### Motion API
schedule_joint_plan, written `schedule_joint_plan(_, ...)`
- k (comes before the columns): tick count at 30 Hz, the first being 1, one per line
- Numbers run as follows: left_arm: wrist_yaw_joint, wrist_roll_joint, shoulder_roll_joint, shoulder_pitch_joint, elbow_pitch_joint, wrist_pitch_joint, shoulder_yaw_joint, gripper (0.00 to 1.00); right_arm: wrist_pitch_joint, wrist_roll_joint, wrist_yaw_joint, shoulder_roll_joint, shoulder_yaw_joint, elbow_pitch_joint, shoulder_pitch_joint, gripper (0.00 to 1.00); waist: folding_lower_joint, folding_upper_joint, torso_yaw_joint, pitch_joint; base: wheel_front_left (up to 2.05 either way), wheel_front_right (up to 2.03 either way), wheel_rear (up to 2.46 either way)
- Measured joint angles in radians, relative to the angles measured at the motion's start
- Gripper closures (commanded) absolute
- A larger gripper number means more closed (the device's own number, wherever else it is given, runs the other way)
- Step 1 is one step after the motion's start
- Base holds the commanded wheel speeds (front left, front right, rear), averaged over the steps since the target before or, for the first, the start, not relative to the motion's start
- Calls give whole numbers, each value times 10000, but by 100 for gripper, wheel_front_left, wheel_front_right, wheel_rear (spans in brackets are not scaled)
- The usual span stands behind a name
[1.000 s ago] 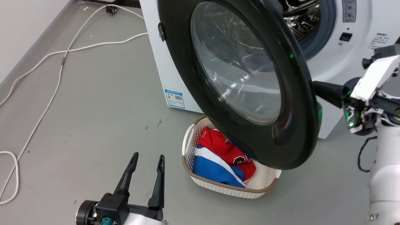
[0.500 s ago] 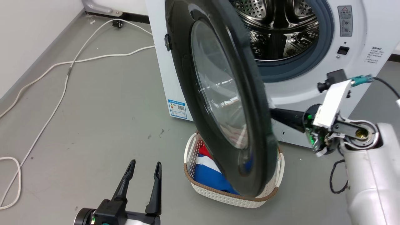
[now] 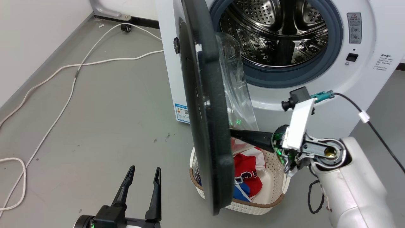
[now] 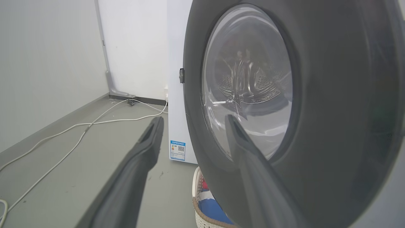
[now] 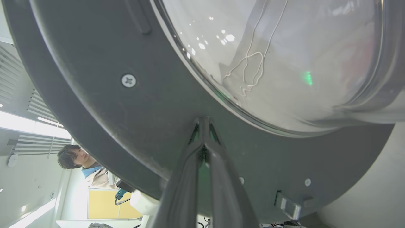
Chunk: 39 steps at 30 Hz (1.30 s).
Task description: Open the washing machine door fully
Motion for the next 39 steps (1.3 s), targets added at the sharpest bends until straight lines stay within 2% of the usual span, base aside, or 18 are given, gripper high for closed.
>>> schedule_joint_plan(4, -50, 29, 0, 35, 10, 0, 12, 0, -274, 234, 0, 15, 495, -21, 86, 100, 0, 0, 63, -31, 0, 0, 0)
schedule_joint_plan(8, -44, 36, 0, 43, 6, 0, 63, 0, -625, 247, 0, 27, 474, -54, 85, 100, 0, 0, 57, -63, 0, 0, 0)
schedule_joint_plan(13, 10, 36, 0, 107, -6, 0, 159, 0, -1250, -525, 0, -249, 242, -623, 14, 100, 0, 0, -129, -148, 0, 0, 0)
schedule_joint_plan(18, 29, 36, 0, 166, -4, 0, 228, 0, -2627, -2406, 0, -1394, 497, -2021, 163, 100, 0, 0, -410, -256, 0, 0, 0)
schedule_joint_plan(23, 94, -46, 0, 122, -13, 0, 276, 0, -4836, -4543, 0, -2892, 1417, -3319, 867, 100, 0, 0, -671, -275, 0, 0, 0)
schedule_joint_plan(27, 119, -146, -2, 78, -17, 0, 334, 0, -7189, -6427, 0, -4052, 1967, -3519, 1312, 100, 0, 0, -798, -300, 0, 0, 0)
schedule_joint_plan(30, 132, -219, -2, 78, -25, 0, 410, 0, -8821, -7522, 2, -4282, 1860, -3325, 1666, 100, 0, 0, -876, -339, 0, 0, 0)
schedule_joint_plan(32, 128, -198, 0, 81, -36, 0, 443, 0, -9810, -8217, 4, -4201, 1344, -3053, 2019, 0, 0, 0, -910, -368, 0, 0, 0)
schedule_joint_plan(36, 136, -188, -2, 100, -69, 0, 506, 0, -10949, -9568, 2, -3544, -33, -2598, 3023, 0, 0, 0, -928, -418, 0, 0, 0)
schedule_joint_plan(39, 134, -199, 0, 163, -84, 0, 548, 0, -11392, -10374, 4, -2708, -1099, -2667, 3778, 0, 0, 0, -943, -427, 0, 0, 0)
